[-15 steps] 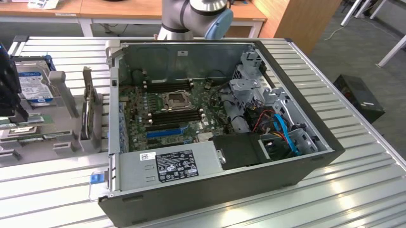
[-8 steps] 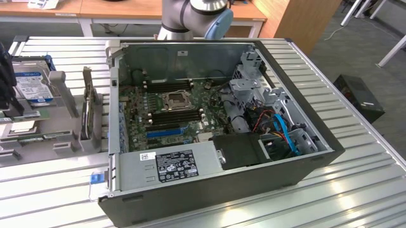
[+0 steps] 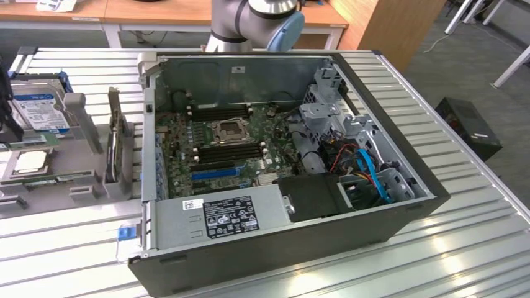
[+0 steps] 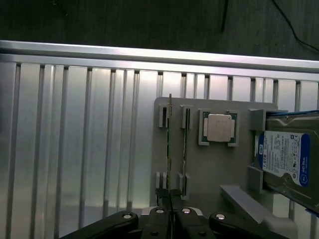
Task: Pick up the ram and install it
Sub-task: 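Pick up the ram and move it above insertion slot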
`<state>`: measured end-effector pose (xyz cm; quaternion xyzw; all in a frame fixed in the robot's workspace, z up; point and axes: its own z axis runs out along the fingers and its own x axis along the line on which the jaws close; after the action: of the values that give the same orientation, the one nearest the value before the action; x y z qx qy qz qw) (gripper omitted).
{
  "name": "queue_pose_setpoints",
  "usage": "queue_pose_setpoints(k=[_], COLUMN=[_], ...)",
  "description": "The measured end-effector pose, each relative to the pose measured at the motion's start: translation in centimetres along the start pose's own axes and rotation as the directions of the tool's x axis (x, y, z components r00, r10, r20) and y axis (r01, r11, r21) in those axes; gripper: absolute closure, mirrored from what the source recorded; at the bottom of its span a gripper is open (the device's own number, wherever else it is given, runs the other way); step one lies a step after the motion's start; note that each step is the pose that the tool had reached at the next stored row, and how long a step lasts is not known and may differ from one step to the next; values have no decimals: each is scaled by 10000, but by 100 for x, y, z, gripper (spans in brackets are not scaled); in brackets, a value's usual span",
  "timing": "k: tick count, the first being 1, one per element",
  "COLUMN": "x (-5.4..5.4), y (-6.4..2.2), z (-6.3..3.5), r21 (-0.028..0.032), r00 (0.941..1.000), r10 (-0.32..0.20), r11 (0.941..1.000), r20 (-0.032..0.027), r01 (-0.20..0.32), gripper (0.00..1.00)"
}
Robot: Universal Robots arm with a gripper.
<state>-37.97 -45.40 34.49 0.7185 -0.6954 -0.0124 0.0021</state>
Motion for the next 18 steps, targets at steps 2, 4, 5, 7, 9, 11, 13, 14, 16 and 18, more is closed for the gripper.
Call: queue_pose_setpoints(k=[2,4,5,7,9,11,13,14,16,18], x=[-1,-1,-2,-3,-3,-4,-4,-5,-5,-6], y=[1,2,3,4,4,5,6,7,8,8], z=[-49,-101,-125,-174,-222,-266,-308,-328,-369,-406], r21=[0,-1,0,-1,-1,-1,0,-1,0,0], r00=[10000,10000,10000,10000,10000,10000,10000,10000,10000,10000], r10=[0,0,-1,-1,-1,0,-1,0,0,0], r11=[10000,10000,10000,10000,10000,10000,10000,10000,10000,10000], r20=[1,0,0,0,0,0,0,0,0,0], r01=[0,0,1,1,1,0,1,0,0,0], gripper=[88,88,88,88,88,88,88,88,88,88])
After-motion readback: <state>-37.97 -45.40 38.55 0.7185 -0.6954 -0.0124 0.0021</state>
